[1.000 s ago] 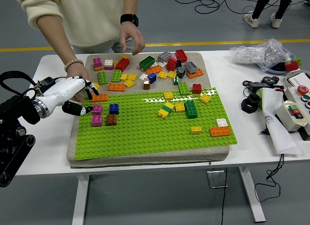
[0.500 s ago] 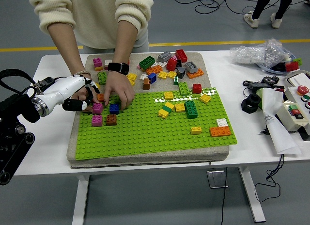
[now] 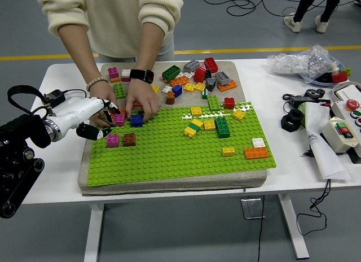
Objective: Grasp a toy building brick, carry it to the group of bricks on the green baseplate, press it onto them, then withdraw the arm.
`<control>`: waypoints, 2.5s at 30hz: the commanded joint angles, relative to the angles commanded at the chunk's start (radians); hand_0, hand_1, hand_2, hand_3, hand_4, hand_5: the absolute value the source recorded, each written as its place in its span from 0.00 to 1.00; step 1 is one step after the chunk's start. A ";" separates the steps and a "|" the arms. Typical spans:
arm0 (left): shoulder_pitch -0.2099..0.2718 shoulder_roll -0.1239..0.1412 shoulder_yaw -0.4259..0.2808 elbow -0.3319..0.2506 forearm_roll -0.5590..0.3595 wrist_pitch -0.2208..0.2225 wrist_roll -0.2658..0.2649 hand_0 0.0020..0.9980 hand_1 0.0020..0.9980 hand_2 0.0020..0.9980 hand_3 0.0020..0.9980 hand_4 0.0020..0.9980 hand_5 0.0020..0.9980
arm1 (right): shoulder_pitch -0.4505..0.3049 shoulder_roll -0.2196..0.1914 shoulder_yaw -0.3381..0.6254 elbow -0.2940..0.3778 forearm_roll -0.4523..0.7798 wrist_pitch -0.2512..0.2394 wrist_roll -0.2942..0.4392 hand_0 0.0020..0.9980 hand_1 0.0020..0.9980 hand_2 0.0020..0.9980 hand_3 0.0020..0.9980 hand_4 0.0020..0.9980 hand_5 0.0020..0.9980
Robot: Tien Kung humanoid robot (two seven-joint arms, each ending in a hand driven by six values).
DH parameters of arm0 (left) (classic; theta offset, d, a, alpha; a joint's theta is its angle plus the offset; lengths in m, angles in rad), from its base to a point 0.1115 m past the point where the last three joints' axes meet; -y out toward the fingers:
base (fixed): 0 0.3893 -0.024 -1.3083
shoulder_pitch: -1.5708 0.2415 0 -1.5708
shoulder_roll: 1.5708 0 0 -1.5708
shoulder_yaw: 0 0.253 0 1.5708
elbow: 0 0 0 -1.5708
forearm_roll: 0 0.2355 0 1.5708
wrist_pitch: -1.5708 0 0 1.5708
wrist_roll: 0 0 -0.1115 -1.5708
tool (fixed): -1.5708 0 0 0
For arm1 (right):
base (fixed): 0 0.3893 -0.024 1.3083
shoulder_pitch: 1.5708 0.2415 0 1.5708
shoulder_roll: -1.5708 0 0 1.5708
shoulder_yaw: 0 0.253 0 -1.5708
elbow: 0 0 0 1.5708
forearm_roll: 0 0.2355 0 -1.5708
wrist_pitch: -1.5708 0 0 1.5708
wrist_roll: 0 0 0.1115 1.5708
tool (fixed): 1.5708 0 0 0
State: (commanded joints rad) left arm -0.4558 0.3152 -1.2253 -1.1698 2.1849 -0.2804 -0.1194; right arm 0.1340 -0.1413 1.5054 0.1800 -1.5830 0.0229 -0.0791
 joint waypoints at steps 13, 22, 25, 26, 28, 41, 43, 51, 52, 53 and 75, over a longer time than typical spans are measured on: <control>-0.014 -0.021 0.030 0.073 0.008 -0.006 0.002 0.96 0.85 0.61 0.76 0.75 0.04 | 0.001 0.000 -0.001 0.000 0.004 -0.001 0.000 0.76 0.68 0.72 0.74 1.00 0.68; -0.034 -0.031 0.046 0.122 0.023 0.006 0.003 0.97 0.86 0.65 0.80 0.82 0.09 | 0.002 0.000 -0.002 0.000 0.006 -0.001 0.000 0.76 0.68 0.72 0.74 1.00 0.68; -0.042 -0.031 0.054 0.135 0.027 0.010 0.003 0.97 0.86 0.65 0.80 0.82 0.09 | 0.001 0.000 -0.003 0.000 0.007 -0.001 -0.001 0.76 0.68 0.72 0.74 1.00 0.68; -0.042 -0.031 0.054 0.136 0.028 0.010 0.003 0.97 0.86 0.65 0.80 0.82 0.09 | 0.001 0.000 -0.003 0.000 0.007 -0.001 -0.001 0.76 0.68 0.72 0.74 1.00 0.68; -0.050 -0.034 0.058 0.151 0.029 0.014 0.002 0.97 0.86 0.66 0.80 0.85 0.12 | 0.001 0.000 -0.003 0.000 0.006 -0.001 -0.001 0.76 0.68 0.72 0.74 1.00 0.68; -0.086 -0.042 0.087 0.225 0.027 0.038 -0.002 0.97 0.86 0.64 0.78 0.82 0.11 | 0.003 0.000 -0.005 0.000 0.006 0.000 -0.001 0.76 0.68 0.72 0.74 1.00 0.68; -0.097 -0.043 0.097 0.243 0.023 0.045 -0.002 0.97 0.86 0.64 0.78 0.82 0.11 | 0.004 0.000 -0.005 0.000 0.004 0.000 -0.001 0.76 0.68 0.72 0.74 1.00 0.68; -0.109 -0.048 0.102 0.277 0.017 0.053 -0.001 0.97 0.86 0.64 0.77 0.81 0.11 | 0.004 0.000 -0.006 0.000 0.003 0.000 -0.001 0.76 0.68 0.72 0.74 1.00 0.68; -0.110 -0.048 0.102 0.280 0.017 0.053 -0.001 0.97 0.85 0.63 0.75 0.79 0.10 | 0.004 0.000 -0.006 0.000 0.002 0.001 -0.001 0.76 0.68 0.72 0.74 1.00 0.68; -0.111 -0.049 0.102 0.282 0.017 0.054 0.000 0.97 0.85 0.63 0.75 0.79 0.10 | 0.004 0.000 -0.006 0.000 0.002 0.001 -0.001 0.76 0.68 0.72 0.74 1.00 0.68; -0.117 -0.057 0.102 0.297 0.015 0.064 0.001 0.95 0.82 0.56 0.61 0.64 0.00 | 0.006 -0.001 -0.006 0.000 0.007 -0.001 0.000 0.76 0.68 0.72 0.74 1.00 0.68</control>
State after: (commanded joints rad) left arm -0.5727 0.2582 -1.1229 -0.8732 2.2001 -0.2161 -0.1179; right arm 0.1405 -0.1420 1.4997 0.1800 -1.5761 0.0220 -0.0792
